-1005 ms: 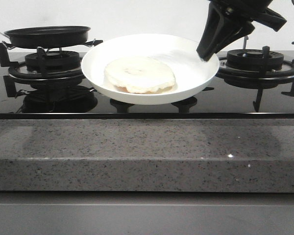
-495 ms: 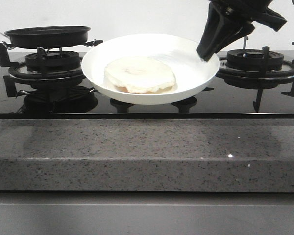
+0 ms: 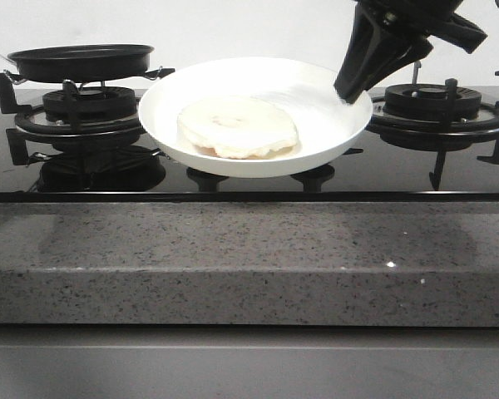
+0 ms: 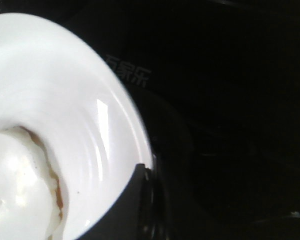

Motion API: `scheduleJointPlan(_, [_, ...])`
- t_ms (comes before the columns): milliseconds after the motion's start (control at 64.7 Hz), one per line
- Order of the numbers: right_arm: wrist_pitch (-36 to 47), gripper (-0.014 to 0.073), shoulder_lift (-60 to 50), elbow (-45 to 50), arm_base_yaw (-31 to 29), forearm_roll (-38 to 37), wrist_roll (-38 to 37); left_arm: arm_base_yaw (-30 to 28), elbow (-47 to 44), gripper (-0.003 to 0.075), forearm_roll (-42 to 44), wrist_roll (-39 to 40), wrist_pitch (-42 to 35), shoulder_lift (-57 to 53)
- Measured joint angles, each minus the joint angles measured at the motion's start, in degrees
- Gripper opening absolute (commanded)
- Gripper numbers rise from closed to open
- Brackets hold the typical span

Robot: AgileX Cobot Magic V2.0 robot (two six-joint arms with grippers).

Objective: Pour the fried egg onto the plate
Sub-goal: 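Release the pan handle and withdraw the left gripper, then lower the plate with the egg between the knobs and open the right gripper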

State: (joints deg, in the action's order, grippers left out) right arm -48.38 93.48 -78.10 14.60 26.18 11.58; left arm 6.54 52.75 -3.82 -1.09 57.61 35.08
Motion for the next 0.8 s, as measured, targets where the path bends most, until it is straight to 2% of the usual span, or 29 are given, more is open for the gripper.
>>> scheduleJointPlan(433, [-1.4,-0.0057,0.5,-2.4,0.0,0.0,0.0,0.0,-0.1,0.0525,0.0,0.0,0.2,-0.2])
scheduleJointPlan(572, [-3.8,-0.0057,2.0,-9.1,0.0,0.0,-1.5,0.0,-0.1,0.0525,0.0,0.0,0.2,-0.2])
scheduleJointPlan(804, [-9.0,-0.0057,10.4,-25.2,0.0,-5.6,-11.6,0.0,-0.1,0.0525,0.1,0.0,0.2,-0.2])
